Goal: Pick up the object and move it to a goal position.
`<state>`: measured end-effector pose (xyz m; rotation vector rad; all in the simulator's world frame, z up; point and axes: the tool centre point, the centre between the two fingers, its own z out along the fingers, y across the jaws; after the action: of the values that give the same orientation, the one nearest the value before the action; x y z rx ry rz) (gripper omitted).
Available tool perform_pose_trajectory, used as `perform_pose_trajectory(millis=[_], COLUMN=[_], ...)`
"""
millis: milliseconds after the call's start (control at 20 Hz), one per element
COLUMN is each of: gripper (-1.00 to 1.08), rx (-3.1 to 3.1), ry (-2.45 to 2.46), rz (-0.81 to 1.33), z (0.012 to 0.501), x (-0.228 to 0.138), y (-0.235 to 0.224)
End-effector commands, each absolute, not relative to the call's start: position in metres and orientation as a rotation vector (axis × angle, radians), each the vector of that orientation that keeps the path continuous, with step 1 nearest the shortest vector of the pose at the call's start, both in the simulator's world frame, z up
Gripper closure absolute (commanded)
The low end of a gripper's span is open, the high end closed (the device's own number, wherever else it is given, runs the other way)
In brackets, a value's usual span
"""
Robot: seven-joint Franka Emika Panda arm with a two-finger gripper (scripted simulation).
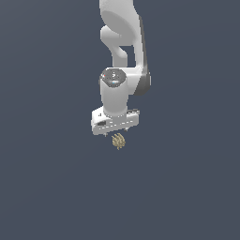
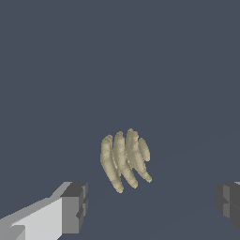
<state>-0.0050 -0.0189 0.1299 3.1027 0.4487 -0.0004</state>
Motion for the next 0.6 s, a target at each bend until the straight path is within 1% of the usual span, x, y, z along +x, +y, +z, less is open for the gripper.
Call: perform_pose_trajectory(millis=[0,550], gripper=[-0.92,-0.92], rx=[3.085,3.02], ry=[0.56,0.862], rz=[-0.001,-0.001], z=[0.12,0.094], x=[-0.006,-0.01], y=[-0.016,-0.008])
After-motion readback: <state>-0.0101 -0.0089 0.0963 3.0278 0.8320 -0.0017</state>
